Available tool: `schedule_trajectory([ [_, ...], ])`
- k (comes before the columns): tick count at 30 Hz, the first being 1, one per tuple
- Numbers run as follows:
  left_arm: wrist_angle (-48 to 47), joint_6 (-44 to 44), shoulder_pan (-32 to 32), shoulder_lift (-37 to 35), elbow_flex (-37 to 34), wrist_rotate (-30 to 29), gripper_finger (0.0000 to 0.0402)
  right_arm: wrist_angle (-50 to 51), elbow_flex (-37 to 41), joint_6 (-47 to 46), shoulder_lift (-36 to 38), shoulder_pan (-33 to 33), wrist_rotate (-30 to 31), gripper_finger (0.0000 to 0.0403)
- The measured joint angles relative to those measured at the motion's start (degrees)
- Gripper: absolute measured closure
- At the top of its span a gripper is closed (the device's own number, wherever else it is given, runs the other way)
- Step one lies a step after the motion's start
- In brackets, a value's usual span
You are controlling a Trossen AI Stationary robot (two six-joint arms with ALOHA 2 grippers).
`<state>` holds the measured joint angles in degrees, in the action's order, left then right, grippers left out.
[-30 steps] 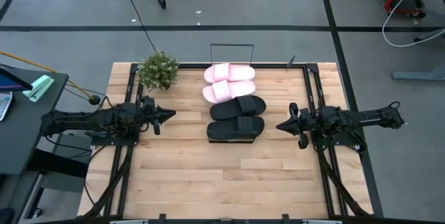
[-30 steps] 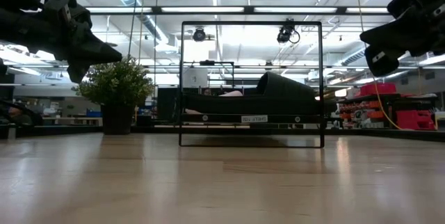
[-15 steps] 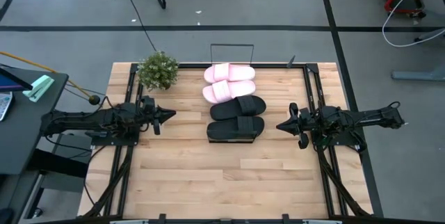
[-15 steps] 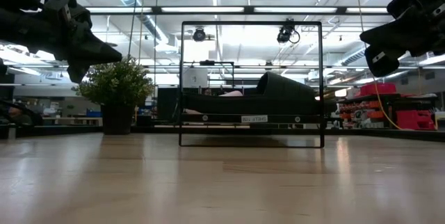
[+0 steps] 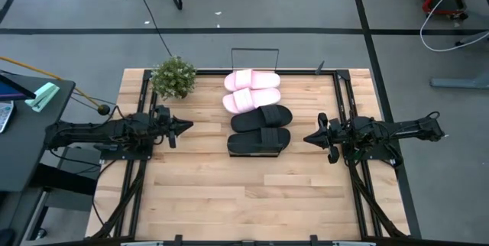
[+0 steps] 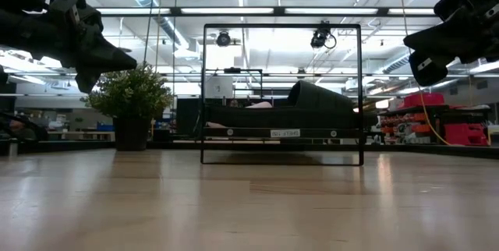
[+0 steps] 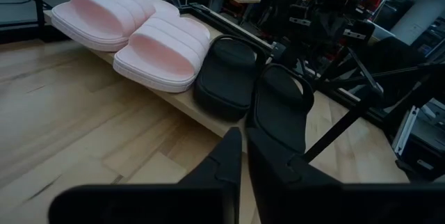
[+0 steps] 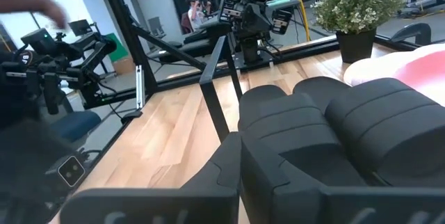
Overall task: Pick and place slides into the shelf
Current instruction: Return to Home Position
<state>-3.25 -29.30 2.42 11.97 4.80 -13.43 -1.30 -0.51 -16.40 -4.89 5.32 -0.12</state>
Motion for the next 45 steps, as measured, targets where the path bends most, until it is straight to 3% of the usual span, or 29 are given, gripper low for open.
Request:
schedule_trajectory([
  [18,0.01,0.0,-0.02,0.0,0.0,-0.01,0.0381,0.0,0.0,0.01,0.0,0.0,0.02,0.0389],
  [29,0.01,0.0,-0.02,0.02,0.0,0.0,0.0365,0.0,0.0,0.02,0.0,0.0,0.02,0.0389],
  [45,0.0,0.0,-0.02,0.0,-0.02,-0.02,0.0381,-0.01,0.0,0.02,0.0,0.0,0.01,0.0389],
])
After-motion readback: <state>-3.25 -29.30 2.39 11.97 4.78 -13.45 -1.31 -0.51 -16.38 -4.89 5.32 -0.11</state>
